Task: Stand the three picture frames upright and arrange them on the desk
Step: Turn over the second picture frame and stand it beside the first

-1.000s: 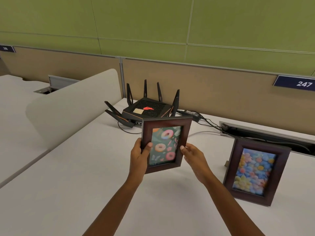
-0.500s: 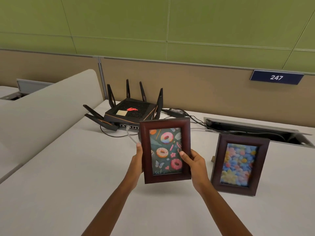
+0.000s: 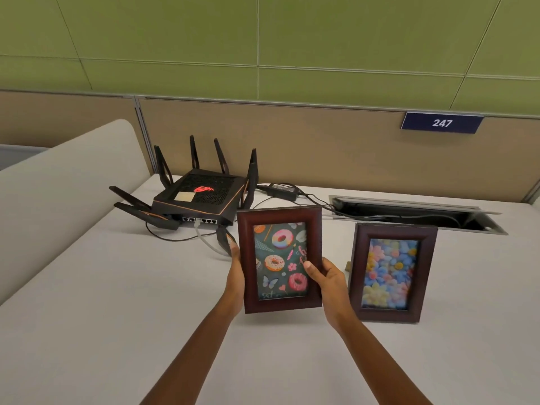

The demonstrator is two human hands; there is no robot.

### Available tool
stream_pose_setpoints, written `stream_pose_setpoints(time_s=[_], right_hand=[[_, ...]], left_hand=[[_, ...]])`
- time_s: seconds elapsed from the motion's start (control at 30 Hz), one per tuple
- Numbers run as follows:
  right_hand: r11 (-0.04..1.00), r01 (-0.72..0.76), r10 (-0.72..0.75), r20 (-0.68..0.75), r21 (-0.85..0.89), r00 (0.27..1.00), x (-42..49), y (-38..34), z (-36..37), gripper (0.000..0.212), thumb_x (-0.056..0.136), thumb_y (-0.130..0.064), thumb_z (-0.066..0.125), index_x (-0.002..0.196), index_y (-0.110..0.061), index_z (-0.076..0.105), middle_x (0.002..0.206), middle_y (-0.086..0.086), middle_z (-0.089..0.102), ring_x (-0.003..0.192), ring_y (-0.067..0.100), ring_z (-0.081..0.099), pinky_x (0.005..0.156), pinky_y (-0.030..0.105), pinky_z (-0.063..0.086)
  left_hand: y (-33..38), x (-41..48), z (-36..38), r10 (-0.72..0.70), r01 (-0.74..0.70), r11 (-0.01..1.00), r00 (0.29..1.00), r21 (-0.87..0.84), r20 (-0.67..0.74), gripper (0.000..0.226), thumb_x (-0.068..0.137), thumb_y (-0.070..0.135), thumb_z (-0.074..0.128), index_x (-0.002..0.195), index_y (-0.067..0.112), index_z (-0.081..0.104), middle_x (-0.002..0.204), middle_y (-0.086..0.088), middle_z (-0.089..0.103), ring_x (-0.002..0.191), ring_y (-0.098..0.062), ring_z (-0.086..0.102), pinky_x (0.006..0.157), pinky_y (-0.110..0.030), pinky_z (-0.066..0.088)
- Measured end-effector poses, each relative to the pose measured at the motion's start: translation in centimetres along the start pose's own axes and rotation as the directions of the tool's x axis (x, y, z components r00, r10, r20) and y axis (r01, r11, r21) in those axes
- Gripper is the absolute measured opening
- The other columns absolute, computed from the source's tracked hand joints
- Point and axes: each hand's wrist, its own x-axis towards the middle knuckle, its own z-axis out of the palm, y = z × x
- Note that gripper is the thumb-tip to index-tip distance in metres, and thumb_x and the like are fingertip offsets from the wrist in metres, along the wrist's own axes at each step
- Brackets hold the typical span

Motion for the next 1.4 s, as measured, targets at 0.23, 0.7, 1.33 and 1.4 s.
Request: stream_pose_setpoints(time_s=[0.23,0.7,1.33,1.4], right_hand=[[1.0,-0.013,0.013,-0.039,0.016,0.999,0.9,1.0,-0.4,0.015,0.087,-0.012,0.055,0.093,-0.025,0.06,0.104,0.008,0.066,0.099,0.025,0.063,0.084,0.037,0.056],[1.0,-0.016,0.017,-0.116,0.013,0.993,1.6,2.6,-1.8,0.014,0.087,-0.013,0.054,0.088,-0.026,0.058,0.095,-0.002,0.066,0.091,0.013,0.062,0.063,0.012,0.057],[0.97,-0.098,0.067,-0.143,-0.22,0.987,0.6,4.0,-1.6,0.037,0.09,-0.026,0.051,0.122,-0.01,0.045,0.126,0.012,0.056,0.115,0.024,0.055,0.09,0.03,0.052],[0.952,-0.132,0.088,-0.166,-0.276,0.982,0.0,4.3,-1.4,0.055,0.089,-0.028,0.053,0.135,-0.006,0.033,0.136,0.013,0.048,0.125,0.027,0.046,0.104,0.042,0.044]], left_hand=[[-0.7,2.0,0.4,-0.075,0.075,0.997,0.997,0.01,-0.03,0.065,0.087,0.06,0.011,0.114,0.021,0.055,0.115,-0.009,0.06,0.105,-0.029,0.058,0.096,-0.047,0.044],[-2.7,3.9,0.7,-0.173,0.172,0.984,0.984,0.043,0.026,0.058,0.087,0.061,0.011,0.086,0.031,0.061,0.083,0.003,0.07,0.072,-0.013,0.069,0.061,-0.029,0.058],[-4.3,1.6,0.9,-0.042,0.051,0.992,0.996,0.114,-0.078,0.062,0.092,0.049,0.007,0.126,0.016,0.047,0.125,-0.015,0.056,0.103,-0.026,0.058,0.088,-0.039,0.047],[-4.6,1.3,0.9,-0.01,0.026,0.988,0.994,0.155,-0.106,0.061,0.093,0.046,0.007,0.128,0.013,0.045,0.128,-0.017,0.055,0.109,-0.029,0.057,0.092,-0.04,0.046]])
